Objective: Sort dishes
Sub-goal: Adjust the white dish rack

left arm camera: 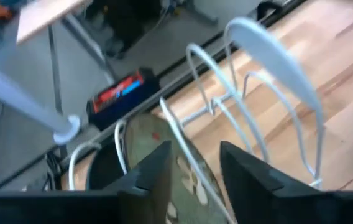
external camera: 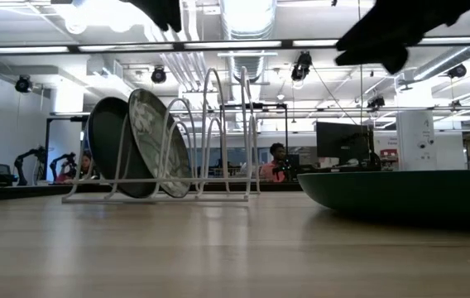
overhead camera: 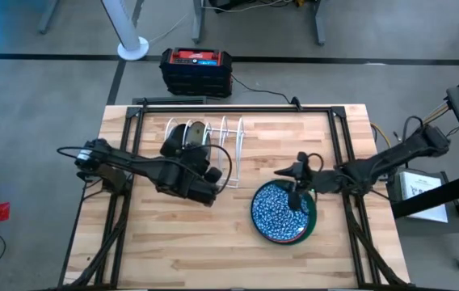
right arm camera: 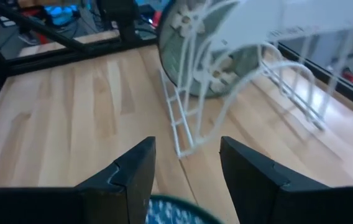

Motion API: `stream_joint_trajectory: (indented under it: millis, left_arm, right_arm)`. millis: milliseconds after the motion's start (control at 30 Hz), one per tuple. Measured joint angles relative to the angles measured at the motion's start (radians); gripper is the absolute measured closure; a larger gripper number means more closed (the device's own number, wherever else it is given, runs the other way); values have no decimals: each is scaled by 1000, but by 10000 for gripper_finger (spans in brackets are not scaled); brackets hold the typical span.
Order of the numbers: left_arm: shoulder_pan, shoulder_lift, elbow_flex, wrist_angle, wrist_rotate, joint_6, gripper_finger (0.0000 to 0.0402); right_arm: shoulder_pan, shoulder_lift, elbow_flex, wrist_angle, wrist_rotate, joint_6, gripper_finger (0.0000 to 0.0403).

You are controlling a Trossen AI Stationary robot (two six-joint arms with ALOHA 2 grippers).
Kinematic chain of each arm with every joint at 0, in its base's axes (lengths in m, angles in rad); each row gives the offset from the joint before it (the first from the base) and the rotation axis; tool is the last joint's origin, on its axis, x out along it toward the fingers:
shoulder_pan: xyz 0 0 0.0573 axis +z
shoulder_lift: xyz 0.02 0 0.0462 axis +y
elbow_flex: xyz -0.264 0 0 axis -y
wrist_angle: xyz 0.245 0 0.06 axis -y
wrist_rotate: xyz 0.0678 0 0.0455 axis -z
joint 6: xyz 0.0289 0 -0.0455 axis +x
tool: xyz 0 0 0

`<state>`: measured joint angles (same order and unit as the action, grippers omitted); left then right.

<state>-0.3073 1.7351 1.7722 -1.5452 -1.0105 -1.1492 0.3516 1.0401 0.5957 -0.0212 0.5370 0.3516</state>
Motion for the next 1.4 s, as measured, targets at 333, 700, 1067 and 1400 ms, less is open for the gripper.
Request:
stream_joint_trajectory:
  millis: [333,700,1067,1400]
  left_arm:
    - [-25,0,-15,-6,-31,42,397]
    - [-25,1,-28,-25,-82,41,401]
    - [-25,1,-30,-26,-107,41,401]
    - [-25,1,-33,-26,-110,29,401]
  right_arm:
    - [-151,174,0,231,-126,-149,336]
    - [-220,324,39,401,-188,-231,400]
    - [-234,509,168,424,-231,-267,402]
    - [-260,601,222,420,-163,-259,403]
